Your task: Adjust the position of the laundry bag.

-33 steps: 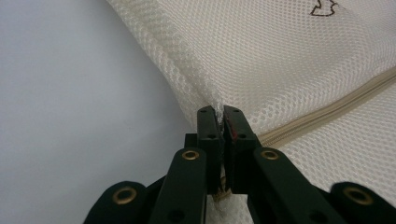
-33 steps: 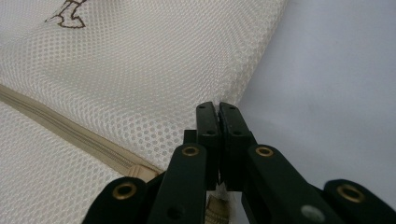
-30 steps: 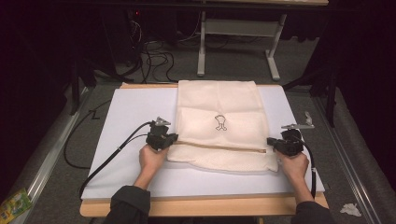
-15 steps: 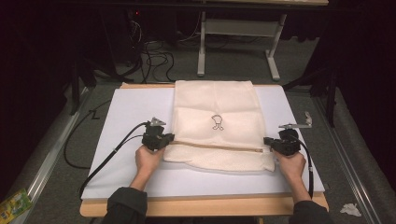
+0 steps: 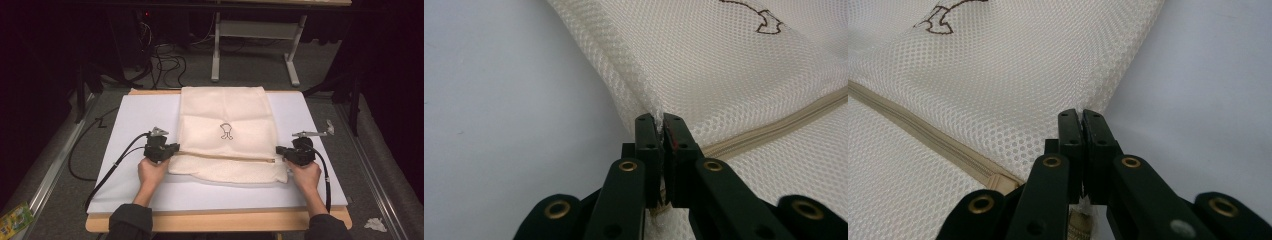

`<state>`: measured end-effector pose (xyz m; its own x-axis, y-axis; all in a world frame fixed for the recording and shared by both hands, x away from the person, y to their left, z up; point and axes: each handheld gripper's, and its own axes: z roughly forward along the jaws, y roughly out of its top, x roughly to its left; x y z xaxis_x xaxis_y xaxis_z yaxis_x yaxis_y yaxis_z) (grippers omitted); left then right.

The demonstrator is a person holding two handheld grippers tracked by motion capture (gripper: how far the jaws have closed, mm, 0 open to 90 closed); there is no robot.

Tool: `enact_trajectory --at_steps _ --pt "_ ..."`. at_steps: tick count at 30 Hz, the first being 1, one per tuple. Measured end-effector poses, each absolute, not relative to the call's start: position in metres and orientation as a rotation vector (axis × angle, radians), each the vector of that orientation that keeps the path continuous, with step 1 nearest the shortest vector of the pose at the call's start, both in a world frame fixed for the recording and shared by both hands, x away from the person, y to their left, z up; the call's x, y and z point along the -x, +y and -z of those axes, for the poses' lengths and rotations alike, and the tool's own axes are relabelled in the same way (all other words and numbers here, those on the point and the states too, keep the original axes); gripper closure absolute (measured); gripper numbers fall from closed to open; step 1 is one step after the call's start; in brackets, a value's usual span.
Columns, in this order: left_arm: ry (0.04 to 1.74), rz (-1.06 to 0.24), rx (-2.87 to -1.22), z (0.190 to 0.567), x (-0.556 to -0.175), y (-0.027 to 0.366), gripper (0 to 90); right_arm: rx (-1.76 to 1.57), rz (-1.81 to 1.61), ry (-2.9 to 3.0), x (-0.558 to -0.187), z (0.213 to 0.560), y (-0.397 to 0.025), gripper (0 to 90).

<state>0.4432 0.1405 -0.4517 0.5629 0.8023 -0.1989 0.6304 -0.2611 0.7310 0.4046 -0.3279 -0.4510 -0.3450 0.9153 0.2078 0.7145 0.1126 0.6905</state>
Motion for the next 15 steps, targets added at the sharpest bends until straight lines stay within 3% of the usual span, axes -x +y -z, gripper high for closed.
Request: enact_trajectory --at_steps 15 --pt "1.176 -0.271 -1.979 0.453 -0.432 0.164 86.6 -1.581 -1.118 2.156 -0.405 0.453 -0.310 89.6"
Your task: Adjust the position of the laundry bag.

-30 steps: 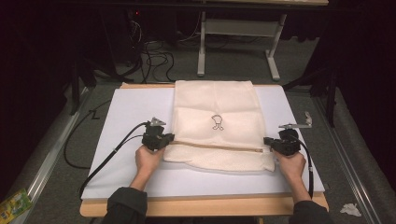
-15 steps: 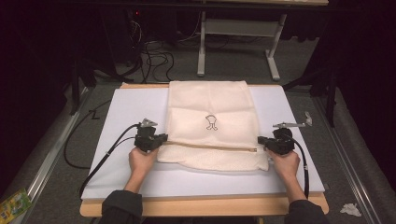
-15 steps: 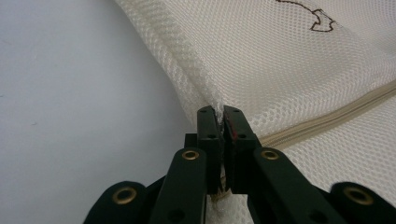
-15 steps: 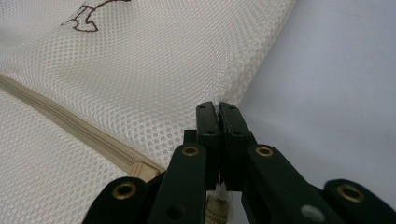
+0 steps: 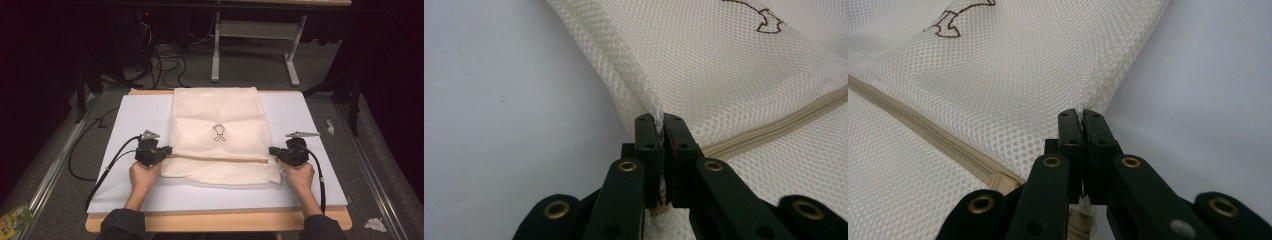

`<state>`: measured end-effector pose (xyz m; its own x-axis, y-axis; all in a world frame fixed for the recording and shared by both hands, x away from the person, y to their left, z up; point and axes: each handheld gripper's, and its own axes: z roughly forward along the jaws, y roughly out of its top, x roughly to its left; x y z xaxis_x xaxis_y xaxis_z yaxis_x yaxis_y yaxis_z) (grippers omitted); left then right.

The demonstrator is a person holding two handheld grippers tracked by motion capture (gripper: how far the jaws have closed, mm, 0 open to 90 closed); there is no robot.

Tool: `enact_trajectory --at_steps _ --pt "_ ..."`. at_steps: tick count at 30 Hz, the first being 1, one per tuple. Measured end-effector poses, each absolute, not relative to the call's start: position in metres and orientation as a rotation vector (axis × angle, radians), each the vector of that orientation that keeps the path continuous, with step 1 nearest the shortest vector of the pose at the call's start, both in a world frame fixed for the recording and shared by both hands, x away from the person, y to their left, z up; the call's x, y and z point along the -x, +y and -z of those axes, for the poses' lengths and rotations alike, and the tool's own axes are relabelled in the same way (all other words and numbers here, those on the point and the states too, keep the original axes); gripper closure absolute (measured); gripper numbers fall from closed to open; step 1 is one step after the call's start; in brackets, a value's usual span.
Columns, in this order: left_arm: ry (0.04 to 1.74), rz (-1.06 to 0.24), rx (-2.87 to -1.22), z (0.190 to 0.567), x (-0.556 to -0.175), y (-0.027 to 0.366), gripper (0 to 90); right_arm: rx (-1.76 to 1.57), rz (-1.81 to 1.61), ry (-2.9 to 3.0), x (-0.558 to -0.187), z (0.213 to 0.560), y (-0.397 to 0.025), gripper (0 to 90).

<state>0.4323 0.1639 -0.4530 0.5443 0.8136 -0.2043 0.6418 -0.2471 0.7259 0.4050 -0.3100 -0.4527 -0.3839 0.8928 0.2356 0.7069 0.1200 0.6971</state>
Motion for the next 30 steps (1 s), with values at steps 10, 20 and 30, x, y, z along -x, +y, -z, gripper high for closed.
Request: enact_trajectory --at_steps 10,20,30 --pt "1.186 -0.278 -2.000 0.456 -0.419 0.176 86.3 -1.546 -1.140 2.181 -0.400 0.448 -0.299 89.5" --pt "1.197 -0.279 -2.007 0.460 -0.408 0.184 85.8 -1.538 -1.148 2.201 -0.392 0.451 -0.292 89.4" --pt "1.178 -0.311 -2.008 0.461 -0.396 0.188 85.2 -1.495 -1.099 2.216 -0.382 0.452 -0.283 89.3"
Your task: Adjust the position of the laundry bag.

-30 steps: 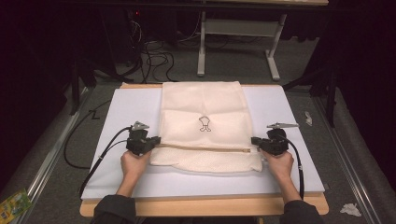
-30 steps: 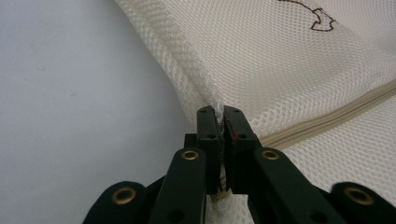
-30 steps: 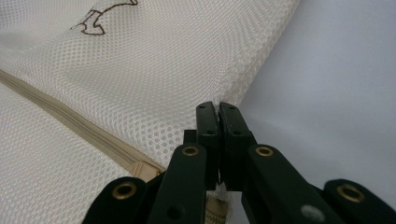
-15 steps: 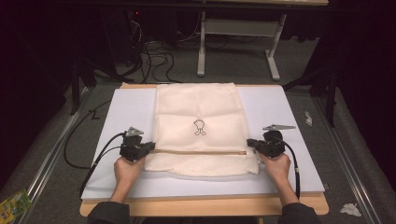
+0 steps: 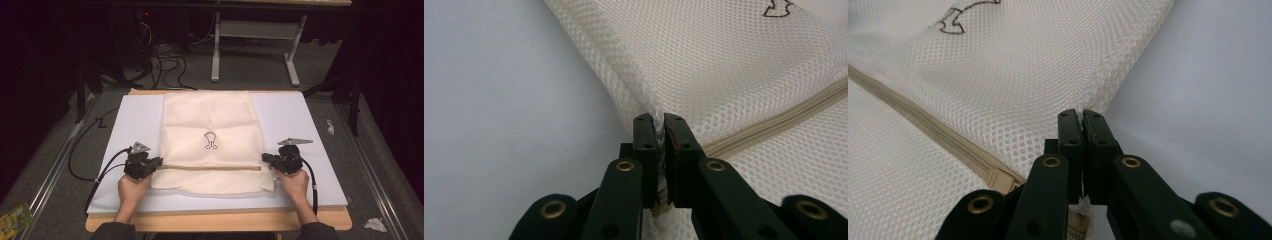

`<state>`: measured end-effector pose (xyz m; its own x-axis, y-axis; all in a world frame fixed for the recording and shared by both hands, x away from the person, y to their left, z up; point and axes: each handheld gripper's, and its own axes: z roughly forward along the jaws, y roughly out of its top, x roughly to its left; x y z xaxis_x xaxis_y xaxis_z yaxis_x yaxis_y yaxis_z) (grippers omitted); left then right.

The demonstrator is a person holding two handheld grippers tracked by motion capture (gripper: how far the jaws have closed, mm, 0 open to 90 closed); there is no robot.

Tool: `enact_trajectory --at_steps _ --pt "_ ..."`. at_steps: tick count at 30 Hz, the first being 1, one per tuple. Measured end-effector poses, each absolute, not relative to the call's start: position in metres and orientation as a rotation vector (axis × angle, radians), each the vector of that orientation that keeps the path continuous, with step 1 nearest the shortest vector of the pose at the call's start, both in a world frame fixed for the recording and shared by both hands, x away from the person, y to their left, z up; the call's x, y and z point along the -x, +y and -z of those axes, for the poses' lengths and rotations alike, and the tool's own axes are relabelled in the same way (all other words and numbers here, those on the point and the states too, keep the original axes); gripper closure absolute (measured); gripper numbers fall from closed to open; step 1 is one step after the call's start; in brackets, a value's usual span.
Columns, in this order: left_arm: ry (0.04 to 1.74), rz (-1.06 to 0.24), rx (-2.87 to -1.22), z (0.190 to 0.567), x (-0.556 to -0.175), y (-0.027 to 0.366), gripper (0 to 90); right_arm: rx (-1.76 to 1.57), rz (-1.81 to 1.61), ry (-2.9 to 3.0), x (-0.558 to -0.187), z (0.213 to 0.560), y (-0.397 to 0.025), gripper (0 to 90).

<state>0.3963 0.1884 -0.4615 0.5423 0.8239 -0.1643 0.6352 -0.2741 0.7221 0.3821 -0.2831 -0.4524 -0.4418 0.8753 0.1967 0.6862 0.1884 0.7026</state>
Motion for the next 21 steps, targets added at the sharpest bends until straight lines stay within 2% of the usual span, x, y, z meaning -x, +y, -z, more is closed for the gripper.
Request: enact_trajectory --at_steps 17,21 --pt "1.173 -0.358 -1.995 0.4658 -0.3869 0.1912 82.4 -1.500 -1.077 2.194 -0.3712 0.4571 -0.2749 88.2" --pt "1.172 -0.378 -1.996 0.4656 -0.3859 0.1912 79.1 -1.498 -1.081 2.183 -0.3711 0.4568 -0.2754 85.6"
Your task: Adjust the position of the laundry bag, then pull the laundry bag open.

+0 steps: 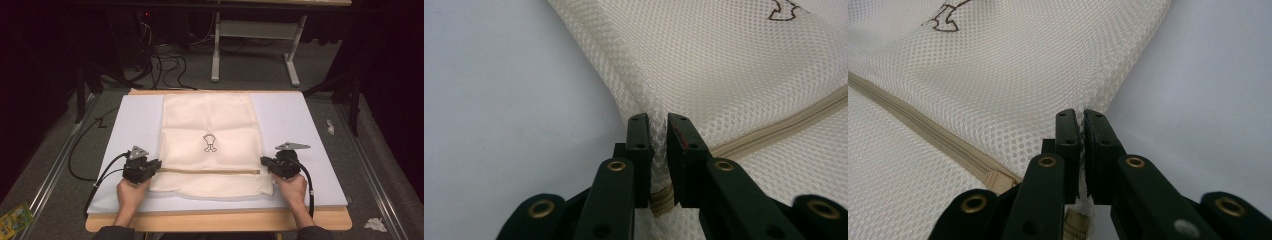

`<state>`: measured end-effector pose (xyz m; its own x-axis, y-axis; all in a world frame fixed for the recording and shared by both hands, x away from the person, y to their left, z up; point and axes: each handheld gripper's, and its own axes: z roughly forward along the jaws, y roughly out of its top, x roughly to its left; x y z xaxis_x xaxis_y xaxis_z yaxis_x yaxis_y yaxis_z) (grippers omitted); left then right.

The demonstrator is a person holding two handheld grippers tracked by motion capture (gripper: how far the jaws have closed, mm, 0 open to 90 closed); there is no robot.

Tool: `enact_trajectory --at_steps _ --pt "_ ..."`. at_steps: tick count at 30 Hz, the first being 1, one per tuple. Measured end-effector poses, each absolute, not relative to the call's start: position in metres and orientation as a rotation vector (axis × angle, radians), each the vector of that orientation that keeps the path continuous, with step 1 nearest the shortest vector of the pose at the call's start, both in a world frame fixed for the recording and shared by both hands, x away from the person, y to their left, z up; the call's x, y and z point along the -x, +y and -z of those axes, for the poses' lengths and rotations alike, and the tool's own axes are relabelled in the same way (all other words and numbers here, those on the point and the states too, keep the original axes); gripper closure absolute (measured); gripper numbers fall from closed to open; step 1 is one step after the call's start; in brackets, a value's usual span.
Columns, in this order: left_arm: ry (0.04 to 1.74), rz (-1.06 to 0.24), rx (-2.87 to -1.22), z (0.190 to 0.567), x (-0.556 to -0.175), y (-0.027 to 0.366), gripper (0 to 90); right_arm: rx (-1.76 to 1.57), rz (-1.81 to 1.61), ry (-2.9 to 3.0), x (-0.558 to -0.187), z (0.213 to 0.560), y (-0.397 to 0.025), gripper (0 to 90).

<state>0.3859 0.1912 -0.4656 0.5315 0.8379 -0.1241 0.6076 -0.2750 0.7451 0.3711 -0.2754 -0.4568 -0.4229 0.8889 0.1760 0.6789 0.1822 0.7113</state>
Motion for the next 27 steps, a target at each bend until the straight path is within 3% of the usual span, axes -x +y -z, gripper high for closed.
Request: enact_trajectory --at_steps 8,12,15,27 --pt "1.160 -0.399 -1.956 0.461 -0.384 0.195 72.6 -1.513 -1.087 2.142 -0.370 0.454 -0.279 74.2" --pt "1.153 -0.424 -1.948 0.460 -0.382 0.193 63.5 -1.526 -1.111 2.111 -0.370 0.453 -0.283 64.3" --pt "1.153 -0.408 -1.932 0.459 -0.380 0.191 57.2 -1.525 -1.121 2.102 -0.370 0.454 -0.284 62.7" --pt "1.074 -0.408 -1.980 0.461 -0.372 0.171 52.2 -1.586 -1.117 2.117 -0.366 0.452 -0.289 58.2"
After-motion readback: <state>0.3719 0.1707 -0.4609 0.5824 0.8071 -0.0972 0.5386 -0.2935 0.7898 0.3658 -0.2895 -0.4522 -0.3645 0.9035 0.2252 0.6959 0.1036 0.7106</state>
